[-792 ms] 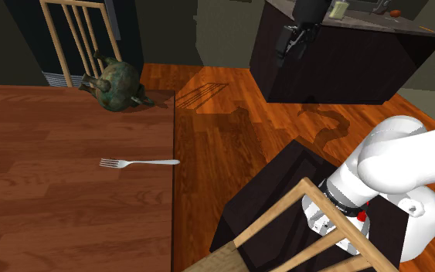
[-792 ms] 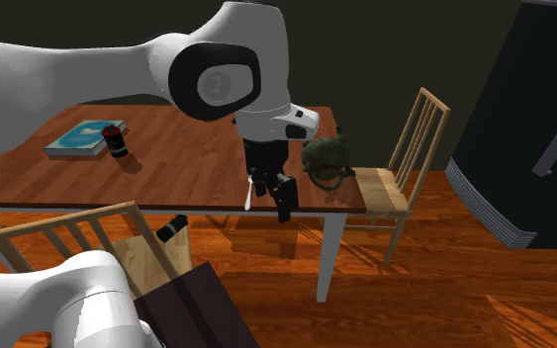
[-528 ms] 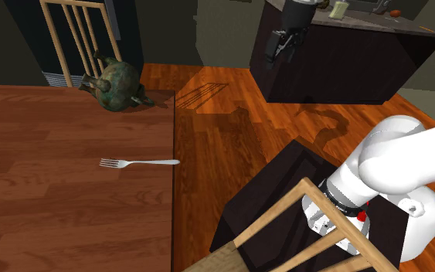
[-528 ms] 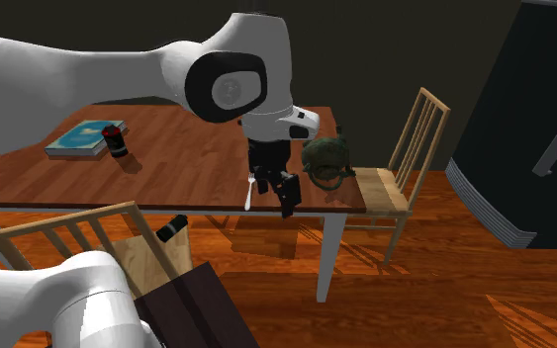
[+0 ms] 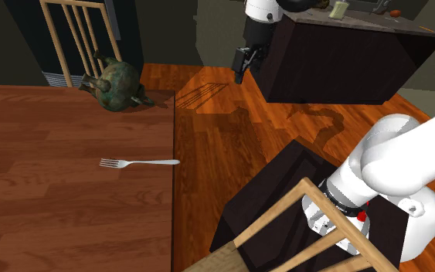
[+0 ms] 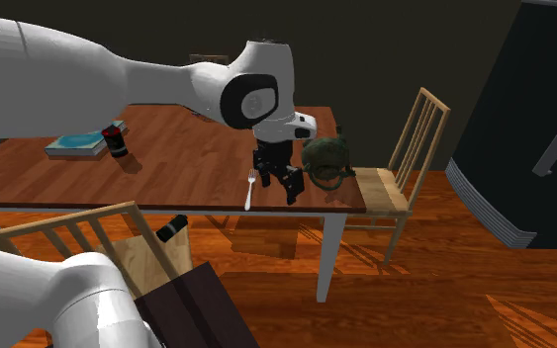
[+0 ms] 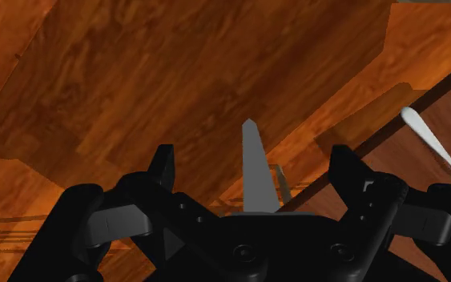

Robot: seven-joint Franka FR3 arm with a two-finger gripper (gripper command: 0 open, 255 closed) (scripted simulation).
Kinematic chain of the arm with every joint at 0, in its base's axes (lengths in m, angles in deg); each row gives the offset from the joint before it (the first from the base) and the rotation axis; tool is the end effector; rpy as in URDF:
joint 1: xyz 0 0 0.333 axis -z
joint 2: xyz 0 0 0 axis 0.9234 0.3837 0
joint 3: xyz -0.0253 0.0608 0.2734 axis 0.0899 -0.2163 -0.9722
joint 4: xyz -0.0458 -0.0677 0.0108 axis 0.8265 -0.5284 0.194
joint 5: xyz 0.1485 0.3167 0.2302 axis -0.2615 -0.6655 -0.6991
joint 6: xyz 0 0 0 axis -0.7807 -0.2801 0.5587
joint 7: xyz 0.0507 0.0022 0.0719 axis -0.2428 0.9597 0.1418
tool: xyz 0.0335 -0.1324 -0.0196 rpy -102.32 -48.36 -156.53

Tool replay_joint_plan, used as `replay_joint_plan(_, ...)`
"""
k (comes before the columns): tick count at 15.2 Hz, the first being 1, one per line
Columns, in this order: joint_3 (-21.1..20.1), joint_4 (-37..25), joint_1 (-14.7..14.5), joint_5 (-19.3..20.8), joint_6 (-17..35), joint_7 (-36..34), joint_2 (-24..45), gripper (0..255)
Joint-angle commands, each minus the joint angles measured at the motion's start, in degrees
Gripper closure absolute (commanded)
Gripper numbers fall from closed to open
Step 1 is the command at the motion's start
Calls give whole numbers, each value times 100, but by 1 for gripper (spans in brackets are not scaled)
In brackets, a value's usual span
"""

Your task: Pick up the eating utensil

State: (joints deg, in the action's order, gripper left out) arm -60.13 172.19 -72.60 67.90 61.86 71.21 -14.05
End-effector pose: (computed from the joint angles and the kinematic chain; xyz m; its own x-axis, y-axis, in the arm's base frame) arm 0.4454 0.0721 0.4382 0.9955 0.0890 0.0322 0.0875 -0.9952 0.0448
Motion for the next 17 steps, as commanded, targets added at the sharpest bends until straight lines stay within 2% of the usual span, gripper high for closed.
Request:
replay_joint_plan(1,-115,-85,-108,-51,295,-3,372,0)
replay_joint_plan(9,-530,-663,-462,-97,1099,25,1737,0)
replay_joint_plan(17,-917,-1521,-811,107,1639,-22,3135,0)
